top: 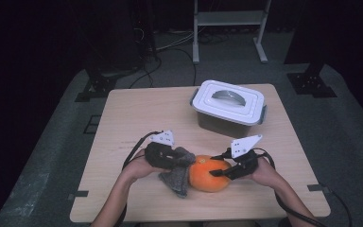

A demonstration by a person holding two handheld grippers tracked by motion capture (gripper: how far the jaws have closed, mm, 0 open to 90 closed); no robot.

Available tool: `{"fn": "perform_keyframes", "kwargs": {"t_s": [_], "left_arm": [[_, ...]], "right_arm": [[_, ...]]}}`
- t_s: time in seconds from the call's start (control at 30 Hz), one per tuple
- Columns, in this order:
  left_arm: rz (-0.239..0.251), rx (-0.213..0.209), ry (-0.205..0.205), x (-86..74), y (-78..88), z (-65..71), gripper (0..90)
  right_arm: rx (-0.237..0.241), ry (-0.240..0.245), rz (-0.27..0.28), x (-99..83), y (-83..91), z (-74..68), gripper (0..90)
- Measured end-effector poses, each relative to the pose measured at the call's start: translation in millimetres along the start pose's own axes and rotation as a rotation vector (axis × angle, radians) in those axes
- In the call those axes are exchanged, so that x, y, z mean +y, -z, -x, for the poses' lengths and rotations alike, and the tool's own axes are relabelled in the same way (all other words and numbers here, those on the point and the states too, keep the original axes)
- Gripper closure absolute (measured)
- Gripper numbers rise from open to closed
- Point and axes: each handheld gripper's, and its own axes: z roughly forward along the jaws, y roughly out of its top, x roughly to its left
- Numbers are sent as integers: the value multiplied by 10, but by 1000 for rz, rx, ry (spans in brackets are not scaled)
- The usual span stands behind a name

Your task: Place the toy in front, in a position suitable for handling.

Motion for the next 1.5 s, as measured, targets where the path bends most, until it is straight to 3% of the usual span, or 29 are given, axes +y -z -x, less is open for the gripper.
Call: {"fn": "perform_keyframes", "kwargs": {"t_s": [0.13,0.27,0.43,0.57,0.7,1.0,1.13,1.3,1.5], "left_arm": [[35,-29,18,-28,-10,-8,707],[56,-50,6,37,-43,32,707],[71,-61,-23,145,-53,87,708],[102,-96,-71,296,-60,182,709],[59,-80,-102,378,-146,236,708],[50,-68,-70,219,-147,135,715],[46,-62,-58,146,-116,122,717],[44,-52,-45,47,-77,94,717],[10,-32,-8,-73,-91,39,712]], "right_arm": [[-10,-27,14,-60,57,7,495],[-21,-34,1,-39,61,5,449],[-33,2,-53,58,47,-31,433],[-33,-13,-39,61,11,-21,437],[-30,-8,-25,74,-36,-22,440],[-37,-29,-3,-13,15,-20,454],[-37,-40,12,0,16,-33,395],[-42,-16,-7,1,25,-53,448],[-41,-46,3,-74,80,-20,445]]}}
